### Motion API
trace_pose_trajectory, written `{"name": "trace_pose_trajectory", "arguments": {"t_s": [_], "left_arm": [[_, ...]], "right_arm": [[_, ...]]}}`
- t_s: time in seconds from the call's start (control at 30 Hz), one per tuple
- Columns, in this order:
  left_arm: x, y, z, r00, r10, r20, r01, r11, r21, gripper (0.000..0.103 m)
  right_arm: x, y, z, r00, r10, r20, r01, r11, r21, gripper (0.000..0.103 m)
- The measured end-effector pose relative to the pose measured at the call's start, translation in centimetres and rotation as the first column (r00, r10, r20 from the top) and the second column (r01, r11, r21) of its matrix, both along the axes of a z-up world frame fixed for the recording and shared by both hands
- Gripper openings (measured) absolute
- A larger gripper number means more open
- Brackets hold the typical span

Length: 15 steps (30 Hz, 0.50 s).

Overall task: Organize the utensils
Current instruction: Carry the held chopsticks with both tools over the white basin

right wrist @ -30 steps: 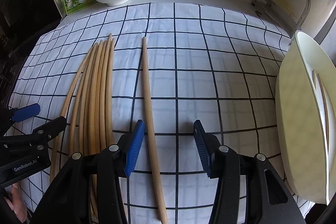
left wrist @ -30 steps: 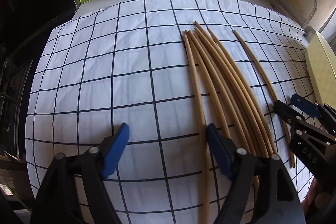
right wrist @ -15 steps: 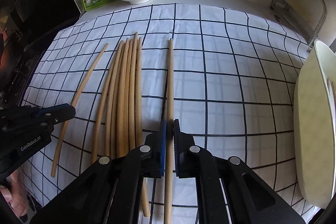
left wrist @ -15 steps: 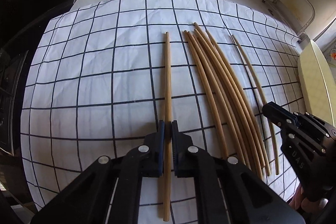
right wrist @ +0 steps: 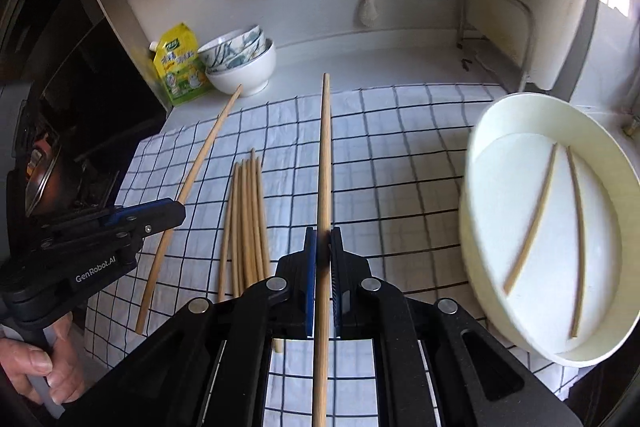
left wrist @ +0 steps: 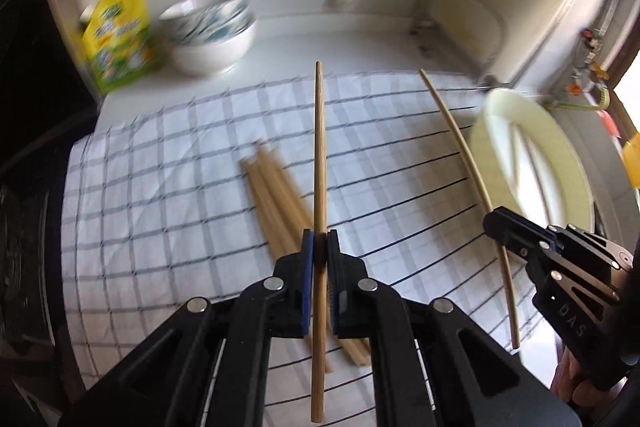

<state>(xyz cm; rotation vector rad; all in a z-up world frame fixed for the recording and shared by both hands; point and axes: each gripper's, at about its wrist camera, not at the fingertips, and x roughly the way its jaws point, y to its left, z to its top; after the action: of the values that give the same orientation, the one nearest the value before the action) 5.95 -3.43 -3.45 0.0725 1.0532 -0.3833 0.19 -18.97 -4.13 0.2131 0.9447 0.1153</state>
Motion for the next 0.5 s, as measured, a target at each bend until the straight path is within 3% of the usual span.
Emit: {"name": "trace_pose_trajectory", "arguments": {"t_s": [0.2,0.5], "left_arm": [[0.0,-10.0,2.5,0.982,-0.185,0.022,0.186,0.979,-0.087,0.007],[0.4,-24.2,2.0,0.927,-0.374,0.005,0.373,0.925,-0.065,0.007]], "right_arm": [[-2.6,-9.3,1.6,0.982,-0.185,0.019,0.185,0.983,-0.004,0.007],[-4.9,-20.6,-0.6,0.911,-0.412,-0.028,0.413,0.910,0.047,0.007]]}}
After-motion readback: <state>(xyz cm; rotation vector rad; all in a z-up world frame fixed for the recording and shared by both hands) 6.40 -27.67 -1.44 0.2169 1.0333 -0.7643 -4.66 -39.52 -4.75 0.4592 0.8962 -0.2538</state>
